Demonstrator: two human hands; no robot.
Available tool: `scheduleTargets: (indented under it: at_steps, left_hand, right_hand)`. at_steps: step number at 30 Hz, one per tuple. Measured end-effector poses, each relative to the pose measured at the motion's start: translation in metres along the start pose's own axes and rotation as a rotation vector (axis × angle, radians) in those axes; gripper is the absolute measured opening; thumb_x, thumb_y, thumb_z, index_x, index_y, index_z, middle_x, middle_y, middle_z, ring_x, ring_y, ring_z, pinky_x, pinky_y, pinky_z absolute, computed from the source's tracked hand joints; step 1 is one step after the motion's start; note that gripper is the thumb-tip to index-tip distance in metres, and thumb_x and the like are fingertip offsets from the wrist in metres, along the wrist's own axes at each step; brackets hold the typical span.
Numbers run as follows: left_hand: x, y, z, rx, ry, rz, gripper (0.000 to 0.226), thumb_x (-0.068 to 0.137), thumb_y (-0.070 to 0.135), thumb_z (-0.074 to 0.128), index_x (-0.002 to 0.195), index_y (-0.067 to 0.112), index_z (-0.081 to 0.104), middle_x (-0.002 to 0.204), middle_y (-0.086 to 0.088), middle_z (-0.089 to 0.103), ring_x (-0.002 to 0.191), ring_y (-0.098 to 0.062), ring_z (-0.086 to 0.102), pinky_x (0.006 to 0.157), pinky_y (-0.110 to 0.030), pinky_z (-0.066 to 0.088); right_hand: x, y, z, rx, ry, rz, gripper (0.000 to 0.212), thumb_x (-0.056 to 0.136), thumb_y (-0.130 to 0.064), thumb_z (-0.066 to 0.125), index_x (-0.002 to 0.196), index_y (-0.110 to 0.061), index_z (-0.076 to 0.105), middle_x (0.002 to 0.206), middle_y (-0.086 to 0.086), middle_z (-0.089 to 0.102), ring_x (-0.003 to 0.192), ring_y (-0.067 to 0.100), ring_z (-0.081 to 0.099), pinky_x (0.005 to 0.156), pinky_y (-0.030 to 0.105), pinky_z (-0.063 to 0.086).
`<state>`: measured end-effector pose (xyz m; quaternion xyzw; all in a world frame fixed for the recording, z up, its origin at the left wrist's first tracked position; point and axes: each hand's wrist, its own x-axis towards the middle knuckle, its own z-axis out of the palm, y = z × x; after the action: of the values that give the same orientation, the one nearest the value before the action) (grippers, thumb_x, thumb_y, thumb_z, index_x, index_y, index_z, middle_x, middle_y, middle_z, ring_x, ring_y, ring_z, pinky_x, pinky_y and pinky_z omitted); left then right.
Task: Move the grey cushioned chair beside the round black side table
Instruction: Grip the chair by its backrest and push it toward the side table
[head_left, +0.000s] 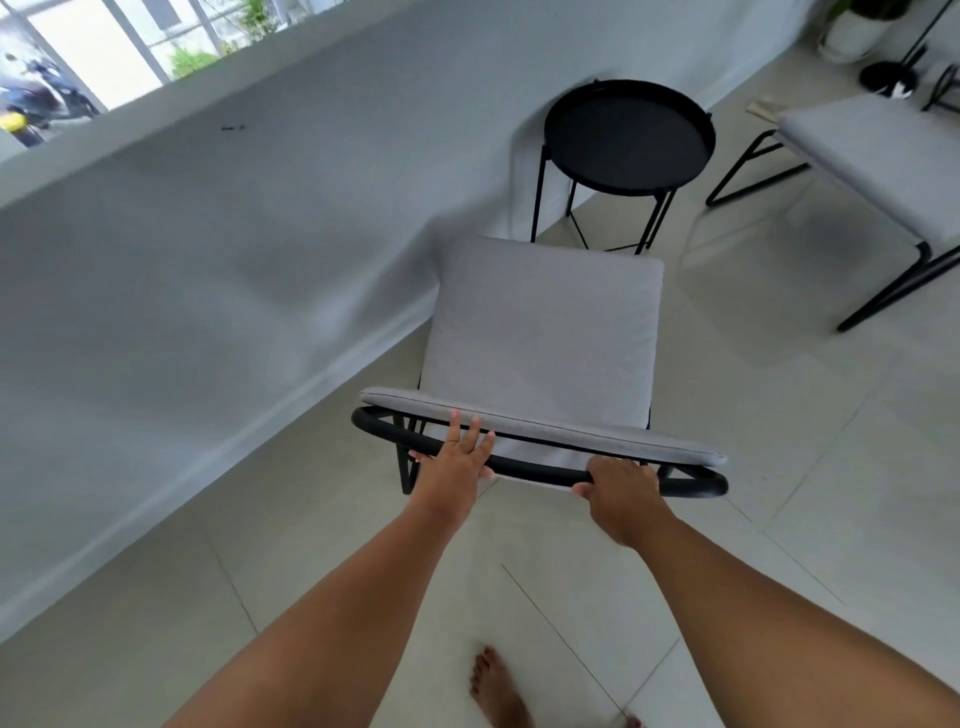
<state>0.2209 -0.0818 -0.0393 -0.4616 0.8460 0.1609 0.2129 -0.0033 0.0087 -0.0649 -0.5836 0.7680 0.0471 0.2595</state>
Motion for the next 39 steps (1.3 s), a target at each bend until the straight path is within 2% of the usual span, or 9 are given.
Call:
scheduleTargets:
  at_steps: [9, 12, 13, 15, 22, 28, 30, 35, 39]
  left_hand:
    - [0.021, -0.053, -0.015, 0.068, -0.063, 0.136, 0.056, 0.097, 0.007, 0.049, 0.147, 0.023, 0.029, 0.162, -0.011, -0.007, 0.147, -0.032, -0.017, 0.099, -0.073, 0.032]
    - [0.022, -0.056, -0.011, 0.072, -0.060, 0.153, 0.033, 0.099, 0.023, 0.048, 0.130, 0.016, 0.040, 0.144, -0.011, 0.038, 0.143, -0.035, 0.020, 0.093, -0.060, 0.047]
    - [0.022, -0.058, -0.011, 0.042, -0.045, 0.159, 0.028, 0.099, 0.026, 0.049, 0.124, 0.015, 0.042, 0.129, -0.009, 0.048, 0.132, -0.032, 0.037, 0.088, -0.054, 0.051]
    - [0.024, -0.061, -0.012, 0.033, -0.016, 0.204, 0.025, 0.098, 0.028, 0.049, 0.119, 0.014, 0.043, 0.113, -0.007, 0.053, 0.109, -0.026, 0.048, 0.079, -0.046, 0.055]
    - [0.031, -0.074, -0.034, 0.293, -0.006, 0.401, 0.031, 0.101, 0.036, 0.043, 0.118, 0.011, 0.046, 0.103, -0.010, 0.062, 0.093, -0.028, 0.059, 0.069, -0.041, 0.051]
    - [0.034, -0.105, -0.045, 0.591, -0.001, 0.585, 0.031, 0.102, 0.037, 0.037, 0.117, 0.011, 0.047, 0.093, -0.006, 0.064, 0.080, -0.026, 0.063, 0.074, -0.039, 0.039]
    - [0.033, -0.120, -0.047, 0.593, 0.001, 0.632, 0.031, 0.102, 0.038, 0.037, 0.115, 0.011, 0.047, 0.089, -0.005, 0.064, 0.077, -0.025, 0.062, 0.076, -0.039, 0.038]
    - [0.033, -0.164, -0.046, 0.513, -0.026, 0.683, 0.031, 0.101, 0.036, 0.041, 0.117, 0.010, 0.047, 0.086, -0.006, 0.063, 0.074, -0.026, 0.061, 0.055, -0.036, 0.034]
    - [0.030, -0.210, -0.051, 0.517, -0.031, 0.737, 0.029, 0.100, 0.035, 0.045, 0.117, 0.012, 0.046, 0.088, -0.006, 0.065, 0.077, -0.026, 0.063, 0.055, -0.035, 0.036]
  right_hand:
    - [0.012, -0.042, -0.007, -0.090, -0.083, 0.051, 0.024, 0.100, -0.042, 0.038, 0.104, -0.021, 0.051, 0.109, 0.002, 0.063, 0.104, 0.025, 0.057, 0.089, 0.043, 0.034]
    - [0.014, -0.044, -0.012, -0.114, -0.191, 0.072, 0.033, 0.100, -0.045, 0.034, 0.111, -0.019, 0.051, 0.114, 0.004, 0.063, 0.107, 0.027, 0.057, 0.096, 0.047, 0.033]
    - [0.014, -0.046, -0.014, -0.104, -0.219, 0.085, 0.037, 0.100, -0.048, 0.033, 0.112, -0.019, 0.051, 0.115, 0.005, 0.063, 0.109, 0.028, 0.057, 0.099, 0.048, 0.032]
    - [0.014, -0.048, -0.017, -0.079, -0.250, 0.116, 0.045, 0.097, -0.056, 0.033, 0.116, -0.019, 0.052, 0.117, 0.005, 0.064, 0.113, 0.028, 0.056, 0.105, 0.050, 0.029]
    - [0.019, -0.059, -0.030, -0.009, -0.315, 0.184, 0.055, 0.092, -0.068, 0.035, 0.117, -0.022, 0.055, 0.123, 0.002, 0.064, 0.121, 0.026, 0.054, 0.108, 0.052, 0.024]
    - [0.014, -0.096, -0.030, 0.059, -0.348, 0.228, 0.058, 0.092, -0.066, 0.038, 0.122, -0.020, 0.056, 0.132, 0.005, 0.059, 0.129, 0.027, 0.048, 0.113, 0.055, 0.016]
    - [0.012, -0.112, -0.028, 0.079, -0.365, 0.248, 0.060, 0.093, -0.066, 0.039, 0.125, -0.019, 0.054, 0.133, 0.005, 0.058, 0.131, 0.027, 0.047, 0.113, 0.055, 0.016]
    - [0.008, -0.158, -0.018, 0.132, -0.364, 0.315, 0.060, 0.093, -0.065, 0.039, 0.126, -0.018, 0.054, 0.134, 0.004, 0.058, 0.130, 0.026, 0.048, 0.113, 0.052, 0.019]
    - [0.008, -0.208, -0.004, 0.169, -0.333, 0.378, 0.055, 0.093, -0.065, 0.039, 0.118, -0.020, 0.056, 0.128, 0.002, 0.061, 0.126, 0.024, 0.051, 0.112, 0.051, 0.021]
